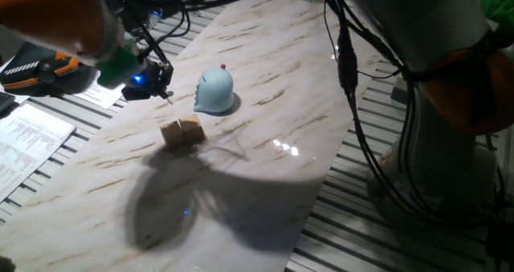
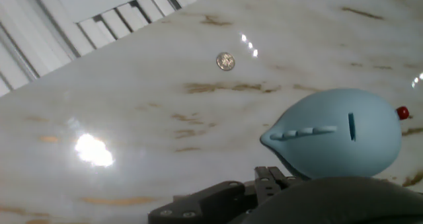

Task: Drop coins into a piggy bank

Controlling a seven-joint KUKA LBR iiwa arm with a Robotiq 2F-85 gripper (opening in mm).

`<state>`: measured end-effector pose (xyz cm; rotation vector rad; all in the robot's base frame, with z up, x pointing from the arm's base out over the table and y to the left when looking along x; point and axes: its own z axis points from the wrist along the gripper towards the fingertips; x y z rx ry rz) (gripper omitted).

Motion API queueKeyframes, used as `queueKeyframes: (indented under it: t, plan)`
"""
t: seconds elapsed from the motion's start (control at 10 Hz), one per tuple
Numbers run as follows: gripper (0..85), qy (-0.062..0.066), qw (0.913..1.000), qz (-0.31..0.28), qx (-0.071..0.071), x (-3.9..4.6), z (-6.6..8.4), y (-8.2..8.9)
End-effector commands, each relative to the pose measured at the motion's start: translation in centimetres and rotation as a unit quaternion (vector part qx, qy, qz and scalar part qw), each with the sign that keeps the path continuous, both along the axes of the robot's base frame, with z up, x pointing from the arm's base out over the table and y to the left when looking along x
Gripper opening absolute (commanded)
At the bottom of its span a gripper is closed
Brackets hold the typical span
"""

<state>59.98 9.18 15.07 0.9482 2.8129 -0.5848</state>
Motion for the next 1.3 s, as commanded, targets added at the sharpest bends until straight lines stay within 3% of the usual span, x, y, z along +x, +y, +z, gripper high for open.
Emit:
queueKeyframes:
  t: [0.0, 0.3, 0.5, 0.7, 1.0, 1.2]
  plan:
    - [0.0, 0.0, 0.9741, -0.226, 0.002, -0.01, 0.02, 0.07]
    - [0.0, -0.015, 0.9778, -0.209, 0.002, 0.16, 0.17, 0.46]
    - [0.0, -0.02, 0.986, -0.164, -0.024, 0.41, 0.06, 0.62]
    - [0.0, -0.006, 0.9886, -0.15, -0.016, 0.42, 0.0, 0.55]
    - [0.0, 0.003, 0.9983, -0.054, -0.021, 0.21, 0.26, 0.62]
    - [0.0, 0.016, 0.9992, -0.025, -0.026, 0.2, 0.34, 0.69]
